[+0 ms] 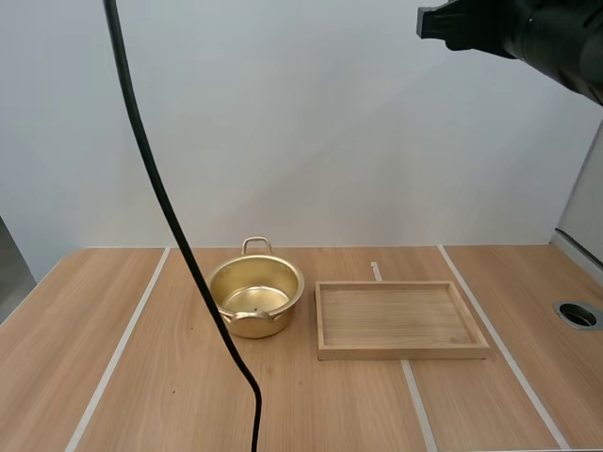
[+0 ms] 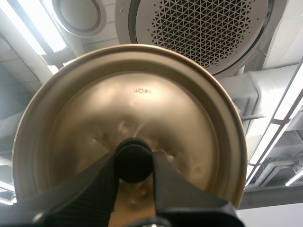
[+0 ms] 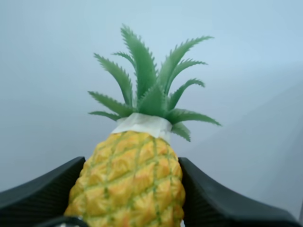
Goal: Open the pot, put the pineapple inside, and close it
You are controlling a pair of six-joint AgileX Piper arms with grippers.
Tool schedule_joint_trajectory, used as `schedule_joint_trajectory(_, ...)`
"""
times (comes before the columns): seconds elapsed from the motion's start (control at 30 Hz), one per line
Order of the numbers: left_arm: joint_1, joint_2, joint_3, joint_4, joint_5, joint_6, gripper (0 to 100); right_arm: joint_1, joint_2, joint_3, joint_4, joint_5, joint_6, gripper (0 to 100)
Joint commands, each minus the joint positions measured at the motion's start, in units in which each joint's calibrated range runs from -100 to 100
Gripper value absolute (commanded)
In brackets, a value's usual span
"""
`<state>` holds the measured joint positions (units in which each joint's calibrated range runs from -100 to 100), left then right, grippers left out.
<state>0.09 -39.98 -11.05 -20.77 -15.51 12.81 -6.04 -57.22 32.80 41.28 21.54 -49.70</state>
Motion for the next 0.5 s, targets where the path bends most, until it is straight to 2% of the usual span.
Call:
schedule_joint_trajectory(0.0,0.04,-0.99,-0.48,0.19,0.76,0.05,0,-0.25,-0.03,-0.23,5.62,7.30,3.41,0)
schedule_joint_trajectory(0.07,0.04,-1.11,-0.48,0.19,0.76,0.05,0,-0.25,1.57,-0.40,13.03,15.63,0.62,0)
schedule_joint_trajectory(0.13,0.04,-1.10,-0.48,0.19,1.12,0.05,0,-0.18,4.41,-0.70,22.71,29.81,-8.63,0)
schedule_joint_trajectory(0.23,0.04,-1.35,-0.48,0.19,2.08,0.05,0,-0.11,10.41,-2.22,30.80,53.24,-16.89,0)
schedule_joint_trajectory(0.33,0.04,-1.51,-0.48,0.19,2.08,0.32,0,-0.11,18.50,-5.42,32.16,70.97,-17.57,0)
schedule_joint_trajectory(0.47,0.04,-1.51,-0.48,0.29,5.01,1.49,0,0.01,28.49,-9.72,30.50,78.46,-18.35,0)
